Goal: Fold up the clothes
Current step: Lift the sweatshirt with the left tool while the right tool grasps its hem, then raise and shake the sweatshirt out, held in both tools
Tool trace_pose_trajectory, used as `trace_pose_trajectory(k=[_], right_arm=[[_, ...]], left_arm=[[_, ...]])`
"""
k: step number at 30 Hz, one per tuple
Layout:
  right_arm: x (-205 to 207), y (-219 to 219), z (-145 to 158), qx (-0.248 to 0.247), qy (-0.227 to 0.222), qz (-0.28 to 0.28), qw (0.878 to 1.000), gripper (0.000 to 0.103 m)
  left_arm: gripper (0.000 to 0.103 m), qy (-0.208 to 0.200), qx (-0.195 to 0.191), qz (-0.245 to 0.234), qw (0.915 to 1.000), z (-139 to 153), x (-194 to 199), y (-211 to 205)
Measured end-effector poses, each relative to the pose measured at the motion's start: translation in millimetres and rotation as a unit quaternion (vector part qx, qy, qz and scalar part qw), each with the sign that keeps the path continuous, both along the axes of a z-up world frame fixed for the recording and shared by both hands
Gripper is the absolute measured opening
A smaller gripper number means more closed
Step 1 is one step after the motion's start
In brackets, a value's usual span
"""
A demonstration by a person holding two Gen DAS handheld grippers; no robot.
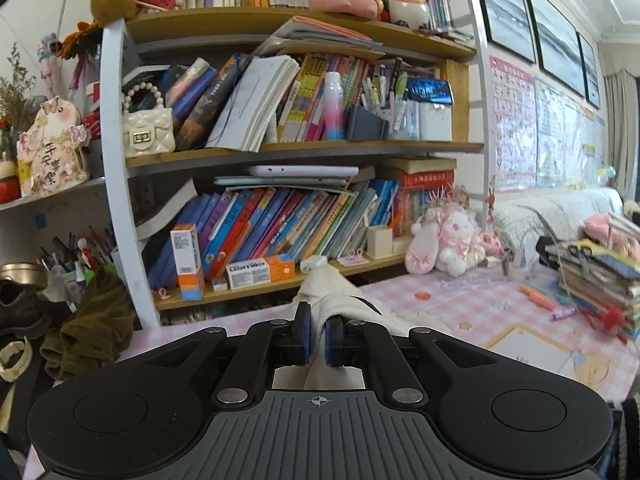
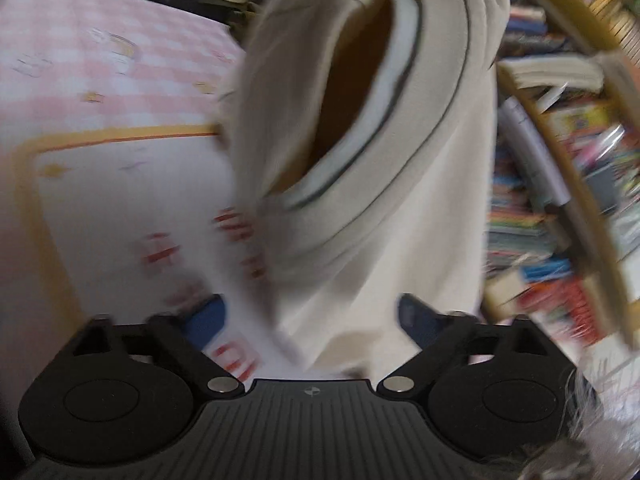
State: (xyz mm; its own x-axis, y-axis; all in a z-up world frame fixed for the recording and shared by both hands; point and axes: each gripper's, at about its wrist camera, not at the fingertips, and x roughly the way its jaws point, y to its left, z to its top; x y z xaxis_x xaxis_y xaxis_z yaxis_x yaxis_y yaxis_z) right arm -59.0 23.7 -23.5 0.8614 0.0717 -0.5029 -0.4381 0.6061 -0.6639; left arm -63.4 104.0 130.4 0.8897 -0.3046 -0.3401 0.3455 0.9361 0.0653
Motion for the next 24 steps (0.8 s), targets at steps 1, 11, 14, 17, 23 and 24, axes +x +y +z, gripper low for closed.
trace_pose_trajectory(k=[1,11,14,17,23,24], right_arm=[[7,0,1,-0.001,-0.01,-0.014,1.0,0.042],[47,-72,120,0.106,-0.055,-0.057,0.991,0.003],[46,-71,135,0.109,-0.067,-0.051,0.99,0.003],[49,-70,146,0.109,-0.072,-0.046,0.99,0.003],[52,-66,155,0.109,-0.074,-0.044,0.99,0.003],[52,-66,156,0.11,-0.074,-0.044,0.99,0.003]], left_arm=[[0.006,0.01,0.004,-0.004,0.9999,-3,4,3],[0.045,0.167,0.123,-0.04,0.9774,-80,20,5],[0.075,0.131,0.132,-0.069,0.9803,-81,1,-7],[0.081,0.1,0.142,-0.103,0.9794,-83,-7,-29],[0.081,0.104,0.173,-0.124,0.9716,-104,1,-72],[0.081,0.11,0.192,-0.119,0.968,-111,5,-80]])
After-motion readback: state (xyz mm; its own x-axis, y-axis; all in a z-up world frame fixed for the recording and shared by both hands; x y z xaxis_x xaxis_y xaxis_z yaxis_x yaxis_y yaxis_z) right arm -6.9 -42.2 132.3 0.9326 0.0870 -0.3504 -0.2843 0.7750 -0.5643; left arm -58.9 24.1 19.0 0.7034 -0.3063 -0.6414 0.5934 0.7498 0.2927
